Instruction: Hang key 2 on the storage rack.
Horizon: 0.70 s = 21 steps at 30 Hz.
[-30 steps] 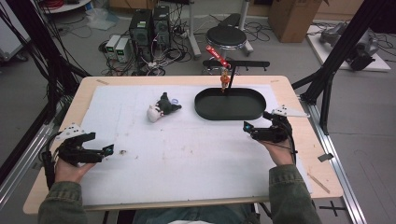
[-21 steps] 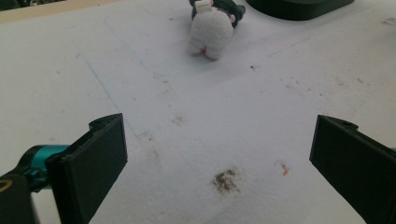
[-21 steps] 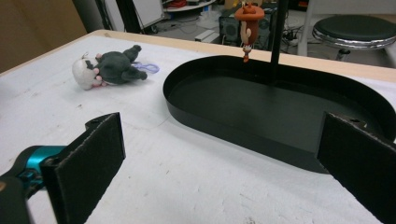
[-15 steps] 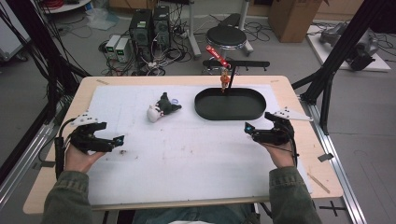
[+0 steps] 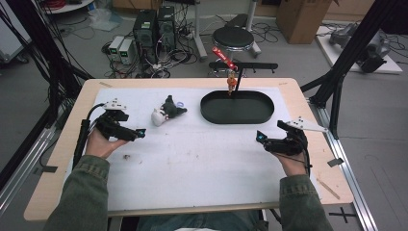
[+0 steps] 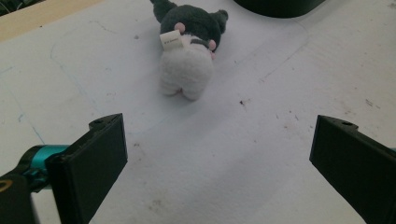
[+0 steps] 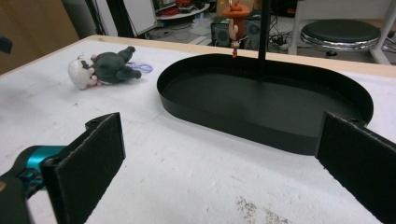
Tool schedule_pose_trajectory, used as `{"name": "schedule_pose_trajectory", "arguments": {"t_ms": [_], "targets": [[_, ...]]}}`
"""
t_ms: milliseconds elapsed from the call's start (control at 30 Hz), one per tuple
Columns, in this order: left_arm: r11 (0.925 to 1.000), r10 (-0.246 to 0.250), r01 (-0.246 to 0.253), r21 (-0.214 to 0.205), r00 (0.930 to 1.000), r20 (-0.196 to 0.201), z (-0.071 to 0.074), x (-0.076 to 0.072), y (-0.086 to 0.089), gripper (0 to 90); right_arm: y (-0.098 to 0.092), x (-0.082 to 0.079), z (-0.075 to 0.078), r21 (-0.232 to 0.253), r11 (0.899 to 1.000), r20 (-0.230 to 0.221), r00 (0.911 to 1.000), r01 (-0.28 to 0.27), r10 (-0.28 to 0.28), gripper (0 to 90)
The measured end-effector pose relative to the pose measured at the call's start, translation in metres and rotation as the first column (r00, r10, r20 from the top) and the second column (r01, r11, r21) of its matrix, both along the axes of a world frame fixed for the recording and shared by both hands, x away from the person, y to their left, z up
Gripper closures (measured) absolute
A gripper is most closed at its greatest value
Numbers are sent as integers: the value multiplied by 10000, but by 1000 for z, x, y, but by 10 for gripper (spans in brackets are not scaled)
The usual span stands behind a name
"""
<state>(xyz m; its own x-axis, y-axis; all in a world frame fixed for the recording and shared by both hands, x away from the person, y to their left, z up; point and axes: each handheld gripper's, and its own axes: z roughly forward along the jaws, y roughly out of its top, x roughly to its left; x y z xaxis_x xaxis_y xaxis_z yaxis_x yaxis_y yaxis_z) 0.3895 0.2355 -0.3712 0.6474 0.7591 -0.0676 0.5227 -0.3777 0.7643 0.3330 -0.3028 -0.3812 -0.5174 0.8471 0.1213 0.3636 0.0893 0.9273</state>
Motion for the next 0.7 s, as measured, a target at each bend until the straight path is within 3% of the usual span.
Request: {"name": "schedule_pose_trajectory", "arguments": {"t_ms": [233,467,700], "targets": [[9993,-53,68,369,9992,-400,3,21,-7,44,-2,-3,-3,-19,10000,2,10000,27,-27,7],[9947,-196,272,991,9969,-766,5,43,-21,44,-4,-6,-4,17,9998,9,9998,174,-174,7],[9903,-348,482,1304,9940,-1032,7,64,-35,44,-6,-8,-6,14,9999,-13,9999,169,-169,8]]}}
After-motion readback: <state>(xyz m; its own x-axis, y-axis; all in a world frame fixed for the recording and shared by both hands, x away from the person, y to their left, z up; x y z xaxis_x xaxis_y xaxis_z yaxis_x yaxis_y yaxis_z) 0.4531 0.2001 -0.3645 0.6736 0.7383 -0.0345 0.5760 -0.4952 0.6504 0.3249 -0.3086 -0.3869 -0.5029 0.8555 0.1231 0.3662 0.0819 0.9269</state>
